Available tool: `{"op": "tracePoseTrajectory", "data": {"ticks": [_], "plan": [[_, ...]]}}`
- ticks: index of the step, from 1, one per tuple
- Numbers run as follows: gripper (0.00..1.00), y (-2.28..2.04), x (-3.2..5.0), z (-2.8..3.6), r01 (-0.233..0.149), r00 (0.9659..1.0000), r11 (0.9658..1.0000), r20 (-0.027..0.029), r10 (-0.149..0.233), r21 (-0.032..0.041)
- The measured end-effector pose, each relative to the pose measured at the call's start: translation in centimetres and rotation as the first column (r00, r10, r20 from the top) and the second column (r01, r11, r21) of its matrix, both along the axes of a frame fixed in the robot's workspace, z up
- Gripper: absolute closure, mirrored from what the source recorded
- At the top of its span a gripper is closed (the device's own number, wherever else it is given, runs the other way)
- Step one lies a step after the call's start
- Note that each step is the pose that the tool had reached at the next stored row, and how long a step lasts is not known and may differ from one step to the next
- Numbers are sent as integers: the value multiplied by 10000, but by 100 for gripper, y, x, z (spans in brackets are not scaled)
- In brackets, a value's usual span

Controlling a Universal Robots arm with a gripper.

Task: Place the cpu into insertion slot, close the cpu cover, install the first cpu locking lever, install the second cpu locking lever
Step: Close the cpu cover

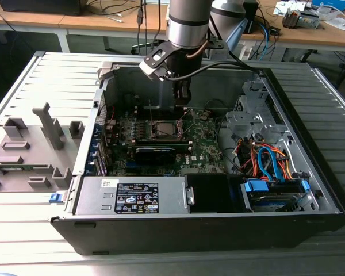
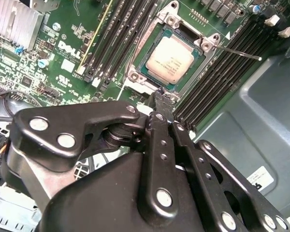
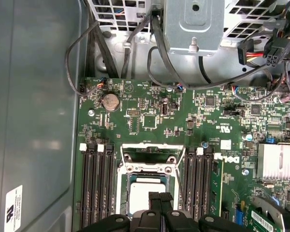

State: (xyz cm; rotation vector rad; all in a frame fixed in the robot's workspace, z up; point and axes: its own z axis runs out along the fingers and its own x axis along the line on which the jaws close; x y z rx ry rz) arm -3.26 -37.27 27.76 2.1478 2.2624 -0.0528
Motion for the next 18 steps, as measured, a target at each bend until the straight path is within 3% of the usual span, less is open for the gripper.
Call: {"op": "tracePoseTrajectory", "data": {"ticks": [18], "plan": [[89,0,39,17,0,10000,10000,0,0,5]]}}
